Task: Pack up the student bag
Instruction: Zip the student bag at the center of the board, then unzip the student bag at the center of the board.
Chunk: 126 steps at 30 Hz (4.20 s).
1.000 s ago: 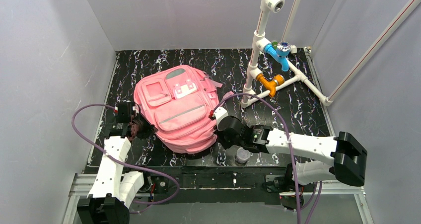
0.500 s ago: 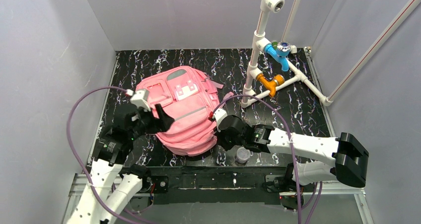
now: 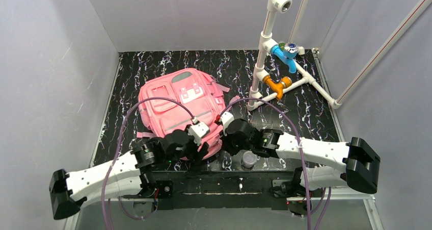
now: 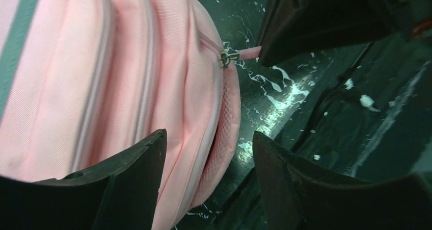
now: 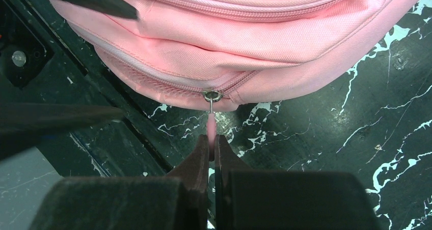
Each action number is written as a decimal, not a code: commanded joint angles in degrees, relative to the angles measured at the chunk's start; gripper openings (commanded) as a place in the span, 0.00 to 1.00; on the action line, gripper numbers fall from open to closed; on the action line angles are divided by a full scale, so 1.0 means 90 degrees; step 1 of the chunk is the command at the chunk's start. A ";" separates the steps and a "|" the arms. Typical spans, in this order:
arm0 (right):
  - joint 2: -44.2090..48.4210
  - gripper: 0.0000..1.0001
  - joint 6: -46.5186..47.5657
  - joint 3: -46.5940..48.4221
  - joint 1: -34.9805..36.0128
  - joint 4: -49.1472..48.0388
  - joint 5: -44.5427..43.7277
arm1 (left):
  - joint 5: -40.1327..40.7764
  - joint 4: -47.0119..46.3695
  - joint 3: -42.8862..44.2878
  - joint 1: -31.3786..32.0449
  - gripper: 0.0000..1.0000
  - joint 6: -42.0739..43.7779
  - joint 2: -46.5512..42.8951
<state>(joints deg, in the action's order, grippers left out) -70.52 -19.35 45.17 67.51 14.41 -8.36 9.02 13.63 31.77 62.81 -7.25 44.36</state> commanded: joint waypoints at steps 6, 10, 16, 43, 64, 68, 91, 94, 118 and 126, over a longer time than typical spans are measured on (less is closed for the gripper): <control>0.0438 0.01 -0.0066 0.0127 0.0029 -0.0186 0.0293 | 0.2615 -0.1921 -0.0376 0.1040 0.36 0.0676 0.1248; 0.0492 0.01 0.0095 0.0196 0.0024 0.0269 -0.0288 | 0.3723 -0.1255 -0.0423 0.1068 0.07 0.0174 0.0984; 0.0278 0.01 0.0809 0.0557 -0.0554 0.1503 -0.1385 | 0.3244 0.0476 -0.0230 0.1068 0.00 -0.0559 -0.0516; -0.2595 0.01 0.1620 0.2022 -0.2266 0.0773 -0.1203 | 0.2672 0.3789 0.1635 0.1068 0.00 -0.1620 -0.2946; -0.0980 0.69 0.2877 0.1596 -0.2178 -0.1051 0.2703 | 0.1874 0.0867 -0.0637 0.1053 0.00 -0.2602 -0.1901; -0.1118 0.77 0.3927 0.0879 -0.2178 -0.2446 0.3030 | 0.1982 0.1214 -0.0752 0.1057 0.09 -0.2898 -0.2212; -0.2868 0.88 0.7717 0.1879 -0.2652 -0.1136 0.5943 | 0.3158 0.2910 0.0519 0.1025 0.76 -0.4499 -0.1942; -0.3070 0.88 0.7803 0.2012 -0.2647 -0.1035 0.6245 | 0.3040 0.2945 0.0915 0.0760 0.82 -0.3982 -0.1660; -0.2364 0.46 0.6376 0.0897 -0.2402 -0.1627 0.5456 | 0.0883 0.2861 0.1317 -0.2089 0.88 -0.3333 -0.0192; -0.2340 0.28 0.6248 0.0733 -0.2046 -0.1961 0.5086 | 0.1224 0.3190 0.1498 -0.2134 0.88 -0.3223 -0.0240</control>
<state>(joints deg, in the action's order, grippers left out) -92.92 38.37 53.34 46.85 -1.85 39.07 16.51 39.48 43.24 44.23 -37.23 42.87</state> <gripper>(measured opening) 0.286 0.880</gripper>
